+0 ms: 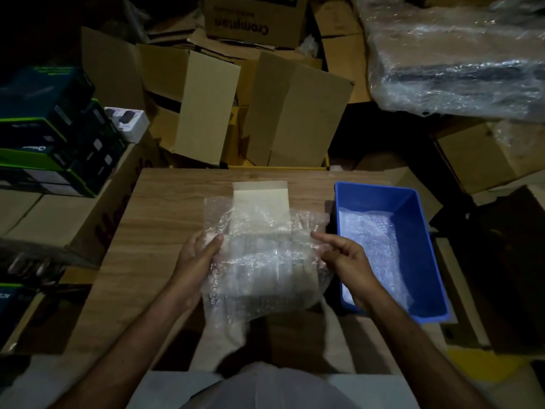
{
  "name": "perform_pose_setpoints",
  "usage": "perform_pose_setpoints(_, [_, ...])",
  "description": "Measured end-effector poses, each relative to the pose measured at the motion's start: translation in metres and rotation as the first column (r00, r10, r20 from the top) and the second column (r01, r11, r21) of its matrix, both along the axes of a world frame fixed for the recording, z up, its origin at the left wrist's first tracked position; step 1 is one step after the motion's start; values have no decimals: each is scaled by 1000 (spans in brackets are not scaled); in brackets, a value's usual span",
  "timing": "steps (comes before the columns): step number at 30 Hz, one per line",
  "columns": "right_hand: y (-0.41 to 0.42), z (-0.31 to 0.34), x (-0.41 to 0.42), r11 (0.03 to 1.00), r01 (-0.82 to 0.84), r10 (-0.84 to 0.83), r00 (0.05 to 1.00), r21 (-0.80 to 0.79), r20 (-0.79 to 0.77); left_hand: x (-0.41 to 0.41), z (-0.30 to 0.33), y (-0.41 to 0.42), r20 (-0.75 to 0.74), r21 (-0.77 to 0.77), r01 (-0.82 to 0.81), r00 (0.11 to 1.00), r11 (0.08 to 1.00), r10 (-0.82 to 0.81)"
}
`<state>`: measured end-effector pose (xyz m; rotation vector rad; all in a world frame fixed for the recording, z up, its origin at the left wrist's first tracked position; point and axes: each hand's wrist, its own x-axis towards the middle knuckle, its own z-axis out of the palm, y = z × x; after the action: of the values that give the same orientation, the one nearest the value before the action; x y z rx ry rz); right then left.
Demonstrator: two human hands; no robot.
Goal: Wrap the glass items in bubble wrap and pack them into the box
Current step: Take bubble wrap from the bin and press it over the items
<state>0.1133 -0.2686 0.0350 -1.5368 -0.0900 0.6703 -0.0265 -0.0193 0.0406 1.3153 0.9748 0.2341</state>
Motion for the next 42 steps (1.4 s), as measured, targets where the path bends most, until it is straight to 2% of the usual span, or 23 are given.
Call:
perform_pose_setpoints(4, [-8,-6,7,996,-38,42,998,-78,52,-10,1,15,34,65,130,991,989,-133])
perform_pose_setpoints(6, [-11,-12,9,984,-109,123,989,-143,87,-13,3,22,76,0,204,976,979,-203])
perform_pose_setpoints(8, [-11,-16,10,962,-154,185,975,-224,124,-16,5,30,143,-147,311,946,939,-291])
perform_pose_setpoints(10, [-11,-17,11,933,-167,235,954,-320,187,-22,6,37,158,-170,426,902,889,-402])
perform_pose_setpoints(11, [-11,-17,11,914,-171,263,940,-368,218,-24,8,38,133,-117,470,880,875,-456])
perform_pose_setpoints(13, [-11,-11,11,875,-170,325,900,-453,290,-24,11,35,1,84,528,848,845,-530])
perform_pose_setpoints(17, [-10,0,20,785,-183,501,749,-592,434,-18,7,35,-258,446,559,828,699,-497])
perform_pose_setpoints(19, [-12,4,30,769,-276,572,701,-576,427,-19,8,41,-266,535,553,827,638,-494])
perform_pose_setpoints(20, [-15,7,36,774,-333,588,693,-539,417,-19,12,43,-235,530,546,830,649,-507])
perform_pose_setpoints(21, [-17,13,40,786,-392,594,693,-477,408,-21,18,43,-174,478,532,838,699,-518])
perform_pose_setpoints(22, [-20,19,42,799,-434,581,734,-415,352,-22,23,42,-90,389,513,848,765,-523])
perform_pose_setpoints(24, [-22,26,43,850,-488,517,845,-198,134,-23,26,38,55,232,460,873,857,-484])
perform_pose_setpoints(25, [-20,24,41,875,-469,477,877,-119,56,-22,24,36,81,202,434,886,878,-456])
perform_pose_setpoints(27, [-11,14,34,942,-335,335,942,-27,-9,-20,13,34,82,152,387,912,909,-402])
perform_pose_setpoints(30, [0,-9,24,995,-92,92,996,-40,-22,-19,-4,33,51,39,275,960,961,-277])
perform_pose_setpoints(32, [-1,-21,20,999,-41,40,999,-29,-27,-24,-12,37,49,36,225,973,974,-226])
perform_pose_setpoints(37, [-14,-31,15,971,-241,240,966,-11,98,-31,-21,43,105,167,259,955,951,-279])
perform_pose_setpoints(40, [-13,-31,16,943,-327,332,929,-58,162,-32,-16,43,104,98,328,935,939,-338])
perform_pose_setpoints(42, [-9,-31,16,945,-319,327,935,-78,136,-36,-16,45,49,135,416,904,899,-425])
